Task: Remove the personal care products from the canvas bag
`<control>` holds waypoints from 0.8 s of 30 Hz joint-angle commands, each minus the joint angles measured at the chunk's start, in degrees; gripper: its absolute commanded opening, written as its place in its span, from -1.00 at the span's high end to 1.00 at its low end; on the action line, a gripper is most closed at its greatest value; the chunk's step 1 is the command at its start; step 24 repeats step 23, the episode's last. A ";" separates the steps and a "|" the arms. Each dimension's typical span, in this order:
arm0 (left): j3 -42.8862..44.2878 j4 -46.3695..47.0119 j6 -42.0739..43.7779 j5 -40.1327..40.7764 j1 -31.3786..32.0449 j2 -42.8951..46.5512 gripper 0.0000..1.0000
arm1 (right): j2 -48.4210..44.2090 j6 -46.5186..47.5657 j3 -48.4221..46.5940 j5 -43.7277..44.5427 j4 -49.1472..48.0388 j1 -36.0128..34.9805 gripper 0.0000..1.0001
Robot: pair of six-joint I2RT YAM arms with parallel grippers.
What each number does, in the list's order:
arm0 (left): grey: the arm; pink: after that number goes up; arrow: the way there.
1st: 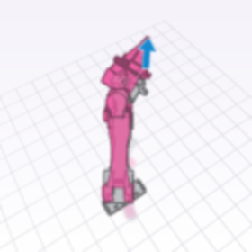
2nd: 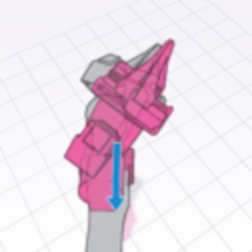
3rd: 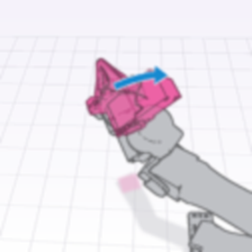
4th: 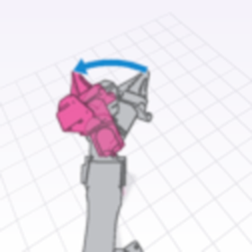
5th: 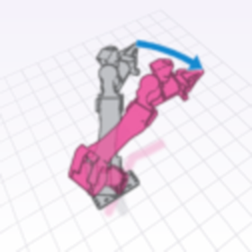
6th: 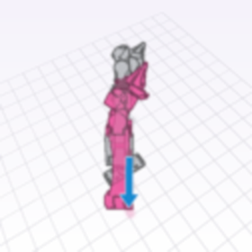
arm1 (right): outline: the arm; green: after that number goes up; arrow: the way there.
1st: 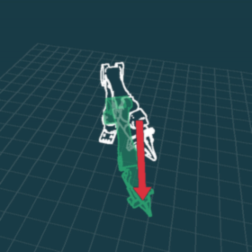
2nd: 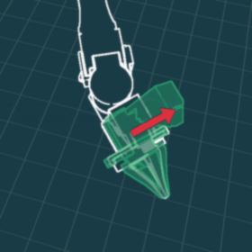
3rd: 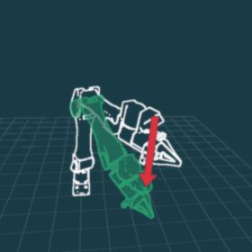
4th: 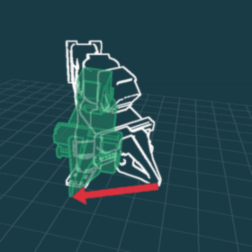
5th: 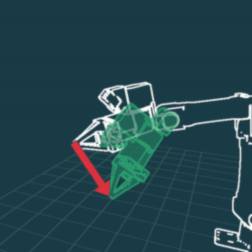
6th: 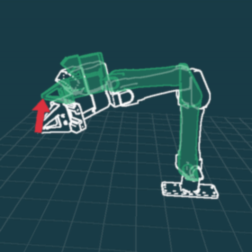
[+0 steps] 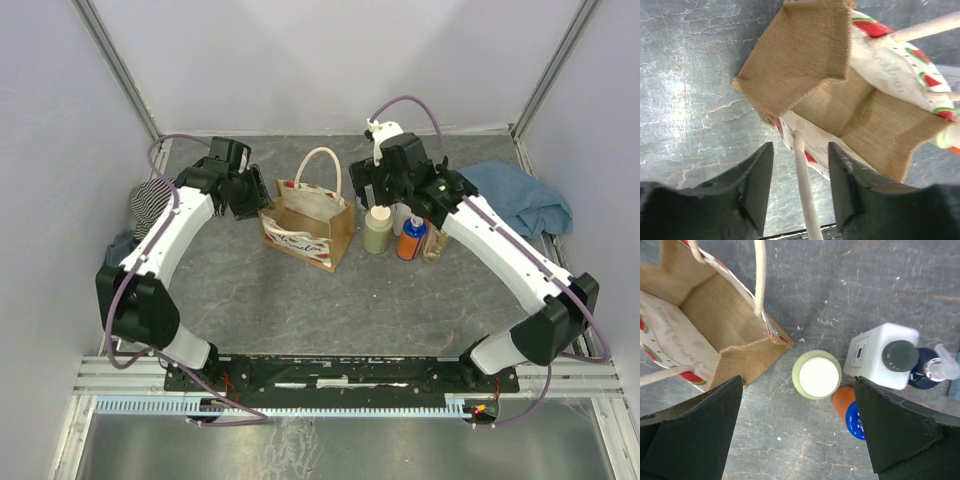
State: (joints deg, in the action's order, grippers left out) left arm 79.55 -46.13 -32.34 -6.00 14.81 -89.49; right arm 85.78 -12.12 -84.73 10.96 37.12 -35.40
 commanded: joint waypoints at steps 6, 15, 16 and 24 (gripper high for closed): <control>3.84 4.60 4.65 9.62 -0.03 12.99 -0.66 | -1.47 1.46 -13.78 6.48 12.46 0.41 -1.00; -1.43 17.16 16.37 27.32 -0.22 18.67 -0.79 | -2.46 -2.62 -15.49 0.46 13.86 13.43 -1.00; -1.91 17.96 16.97 27.62 -0.17 18.93 -0.79 | -2.01 -2.91 -15.88 -0.94 14.18 15.00 -1.00; -3.20 18.54 17.04 27.82 -0.22 20.18 -0.79 | -0.29 -4.05 -14.85 -6.71 12.08 18.95 -1.00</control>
